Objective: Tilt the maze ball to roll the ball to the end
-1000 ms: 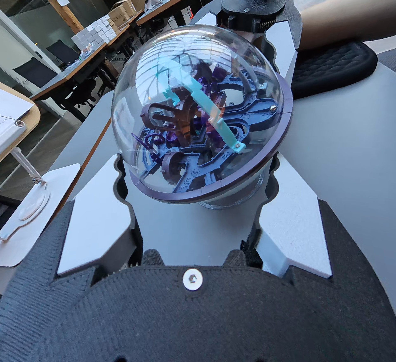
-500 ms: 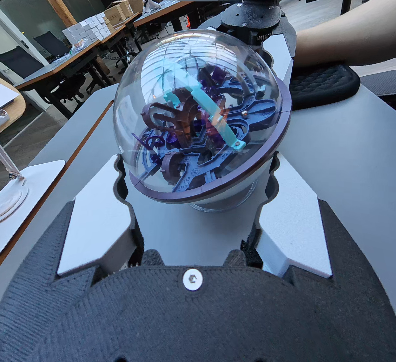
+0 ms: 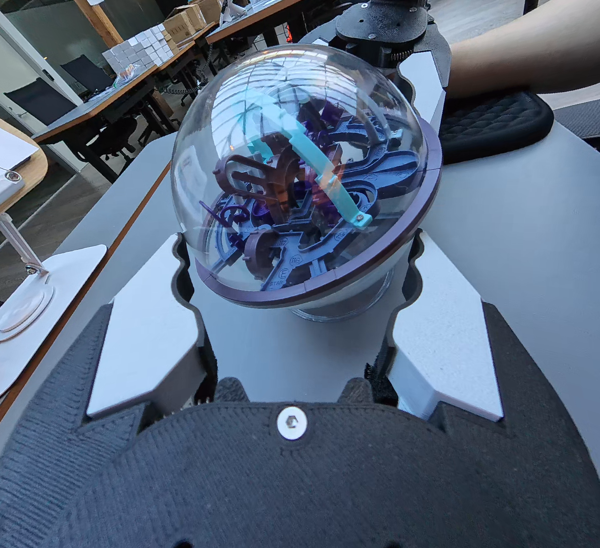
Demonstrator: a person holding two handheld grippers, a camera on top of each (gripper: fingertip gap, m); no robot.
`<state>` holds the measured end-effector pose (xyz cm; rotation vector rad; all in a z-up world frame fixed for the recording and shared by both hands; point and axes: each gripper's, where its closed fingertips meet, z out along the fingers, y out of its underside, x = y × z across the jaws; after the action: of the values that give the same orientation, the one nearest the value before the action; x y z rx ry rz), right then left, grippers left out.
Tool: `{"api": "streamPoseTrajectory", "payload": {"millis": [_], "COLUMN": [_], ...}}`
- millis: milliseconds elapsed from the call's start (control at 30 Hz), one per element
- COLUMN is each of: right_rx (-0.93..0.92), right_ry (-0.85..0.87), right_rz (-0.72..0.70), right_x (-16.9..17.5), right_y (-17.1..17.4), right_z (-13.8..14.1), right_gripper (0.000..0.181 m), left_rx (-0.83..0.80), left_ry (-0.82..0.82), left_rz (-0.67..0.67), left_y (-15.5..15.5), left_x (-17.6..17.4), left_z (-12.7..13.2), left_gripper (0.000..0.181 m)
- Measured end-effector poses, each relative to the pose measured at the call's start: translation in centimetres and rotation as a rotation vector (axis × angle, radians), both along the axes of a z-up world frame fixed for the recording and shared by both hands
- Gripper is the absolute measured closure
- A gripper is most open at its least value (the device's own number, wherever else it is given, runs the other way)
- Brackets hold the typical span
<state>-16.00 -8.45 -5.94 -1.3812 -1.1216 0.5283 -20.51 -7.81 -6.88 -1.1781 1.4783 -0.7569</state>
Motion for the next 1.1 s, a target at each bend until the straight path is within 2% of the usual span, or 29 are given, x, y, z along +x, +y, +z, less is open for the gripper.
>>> {"api": "streamPoseTrajectory", "payload": {"millis": [500, 733, 833, 967, 1100], "right_rx": [0.003, -0.014, -0.039, -0.096, -0.322], "right_ry": [0.006, 0.016, 0.036, 0.128, 0.141], "right_rz": [0.001, 0.005, 0.014, 0.027, 0.169], "right_x": [0.0, 0.3, 0.9, 2.6, 3.2], "right_y": [0.0, -0.4, -0.9, -0.9, -1.1], "right_z": [0.0, -0.1, -0.1, 1.4, 0.7], "right_gripper": [0.041, 0.041, 0.04, 0.039, 0.038], "left_rx": [-0.004, -0.064, -0.133, -0.272, -0.443], "left_ry": [0.0, 0.028, 0.026, -0.077, -0.125], "left_rz": [0.006, 0.024, 0.041, 0.1, 0.232], "left_y": [0.0, -0.2, -0.4, 0.0, 0.7], "left_x": [-0.1, -1.1, -1.7, -2.4, -3.5], "left_z": [0.0, -0.4, -0.4, 1.4, 1.8], "left_gripper": [0.049, 0.051, 0.048, 0.045, 0.042]}}
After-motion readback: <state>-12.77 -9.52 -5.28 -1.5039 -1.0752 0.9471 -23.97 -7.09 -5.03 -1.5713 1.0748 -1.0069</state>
